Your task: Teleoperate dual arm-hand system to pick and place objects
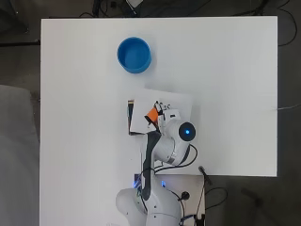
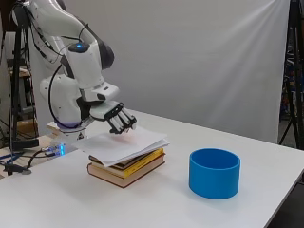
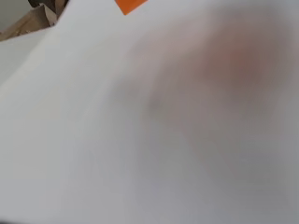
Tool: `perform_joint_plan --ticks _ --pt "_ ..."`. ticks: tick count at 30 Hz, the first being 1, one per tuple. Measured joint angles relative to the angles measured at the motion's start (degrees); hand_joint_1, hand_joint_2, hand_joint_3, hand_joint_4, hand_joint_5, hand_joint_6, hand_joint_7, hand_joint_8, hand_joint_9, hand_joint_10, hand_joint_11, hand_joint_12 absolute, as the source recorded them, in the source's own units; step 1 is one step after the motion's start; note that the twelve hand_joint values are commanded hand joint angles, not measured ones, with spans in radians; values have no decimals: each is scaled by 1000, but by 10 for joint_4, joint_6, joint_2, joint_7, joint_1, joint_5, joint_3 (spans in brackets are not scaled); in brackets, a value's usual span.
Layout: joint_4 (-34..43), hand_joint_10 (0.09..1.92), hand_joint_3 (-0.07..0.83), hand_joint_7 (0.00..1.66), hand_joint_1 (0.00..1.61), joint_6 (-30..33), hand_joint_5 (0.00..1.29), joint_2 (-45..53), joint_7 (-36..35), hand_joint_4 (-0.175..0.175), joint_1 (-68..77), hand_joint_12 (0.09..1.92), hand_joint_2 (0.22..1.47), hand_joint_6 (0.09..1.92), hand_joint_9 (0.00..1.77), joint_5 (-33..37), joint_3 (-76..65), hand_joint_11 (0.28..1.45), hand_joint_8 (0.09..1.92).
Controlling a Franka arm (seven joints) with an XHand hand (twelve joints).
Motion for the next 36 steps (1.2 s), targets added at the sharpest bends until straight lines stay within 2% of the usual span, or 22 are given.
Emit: perform_joint_plan --ticks 5,10,16,21,26,32,36 --pt "72 1829 1 1210 927 -44 785 -56 10 175 7 1797 1214 1275 1469 20 57 1004 1735" --pt "176 1813 0 1283 925 -61 783 -36 34 175 23 1811 1216 1279 1540 23 147 1104 1729" --pt "306 1908 -2 1342 961 -70 852 75 49 175 35 1817 1179 1182 1601 33 208 1190 1914" --pt "404 1920 -2 1377 983 -80 909 204 113 175 36 1824 1151 1093 1625 16 225 1202 1920" --pt "501 1920 0 1444 989 -85 920 335 132 175 32 1792 1144 1072 1673 6 215 1258 1920" --pt "532 1920 -1 1479 997 -83 934 397 172 175 26 1769 1138 1056 1698 -41 203 1295 1920" --pt "550 1920 -1 1468 997 -81 943 442 150 175 20 1766 1133 1040 1692 -12 200 1286 1920"
